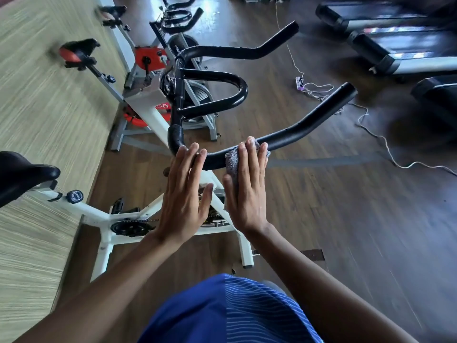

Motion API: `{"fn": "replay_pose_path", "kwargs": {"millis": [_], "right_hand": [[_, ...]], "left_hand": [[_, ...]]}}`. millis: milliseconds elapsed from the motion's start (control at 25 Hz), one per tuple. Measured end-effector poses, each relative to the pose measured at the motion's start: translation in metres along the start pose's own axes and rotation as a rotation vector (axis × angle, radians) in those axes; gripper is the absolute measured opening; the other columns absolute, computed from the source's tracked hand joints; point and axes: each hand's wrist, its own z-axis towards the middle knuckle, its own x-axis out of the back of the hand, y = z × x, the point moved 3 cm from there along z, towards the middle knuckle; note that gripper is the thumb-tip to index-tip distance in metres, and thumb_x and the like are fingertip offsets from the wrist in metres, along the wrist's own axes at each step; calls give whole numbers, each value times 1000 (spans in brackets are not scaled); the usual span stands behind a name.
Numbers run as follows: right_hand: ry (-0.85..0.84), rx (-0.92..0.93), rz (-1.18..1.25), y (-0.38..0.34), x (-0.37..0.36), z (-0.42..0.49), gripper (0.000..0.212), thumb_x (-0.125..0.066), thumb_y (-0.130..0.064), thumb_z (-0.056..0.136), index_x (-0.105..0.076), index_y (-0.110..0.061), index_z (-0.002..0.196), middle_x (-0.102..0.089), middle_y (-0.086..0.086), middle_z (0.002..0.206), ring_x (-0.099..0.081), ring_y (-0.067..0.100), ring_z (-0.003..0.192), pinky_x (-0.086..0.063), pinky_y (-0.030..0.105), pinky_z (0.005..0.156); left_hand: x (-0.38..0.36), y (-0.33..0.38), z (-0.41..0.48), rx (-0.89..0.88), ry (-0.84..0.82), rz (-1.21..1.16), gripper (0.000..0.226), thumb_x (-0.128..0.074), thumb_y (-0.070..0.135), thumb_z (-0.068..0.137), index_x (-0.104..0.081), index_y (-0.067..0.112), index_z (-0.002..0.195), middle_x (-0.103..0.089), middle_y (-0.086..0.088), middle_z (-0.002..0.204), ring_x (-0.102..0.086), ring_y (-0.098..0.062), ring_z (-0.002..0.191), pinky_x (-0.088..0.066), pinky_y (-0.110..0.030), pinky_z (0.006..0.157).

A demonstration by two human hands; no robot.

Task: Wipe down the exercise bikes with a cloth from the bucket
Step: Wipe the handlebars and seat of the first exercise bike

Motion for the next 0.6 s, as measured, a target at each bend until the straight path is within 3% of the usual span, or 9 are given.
{"fn": "replay_pose_path", "kwargs": {"millis": [120,320,440,600], "right_hand": [[-39,14,-19,-15,-6,-3,57,-32,-32,109,-18,2,153,-15,15,161,-3,41,152,-4,52,125],[-198,43,-66,-10,12,-4,58,-28,-28,107,-12,1,155,-9,13,163,4,26,155,-2,43,126],[-322,47,26,-3,26,1,60,-21,-35,109,-8,1,155,-8,11,163,6,17,154,0,37,127],[-444,105,197,7,41,8,58,-23,-32,109,-3,-3,155,-3,3,165,0,18,156,-3,35,127]], "left_hand": [[9,3,-2,18,63,-80,58,-55,-5,91,-33,-11,145,-32,-25,154,-25,-38,147,-22,-46,122],[10,73,-4,41,169,-312,47,-41,5,95,-40,-14,138,-43,-25,146,-38,-35,141,-32,-48,116],[-8,107,1,148,150,-425,50,-35,12,100,-32,-12,144,-34,-24,153,-30,-29,147,-25,-42,120],[-32,111,-1,274,184,-395,56,-25,29,106,-21,-6,150,-21,-17,161,-19,-24,152,-19,-39,123]]}}
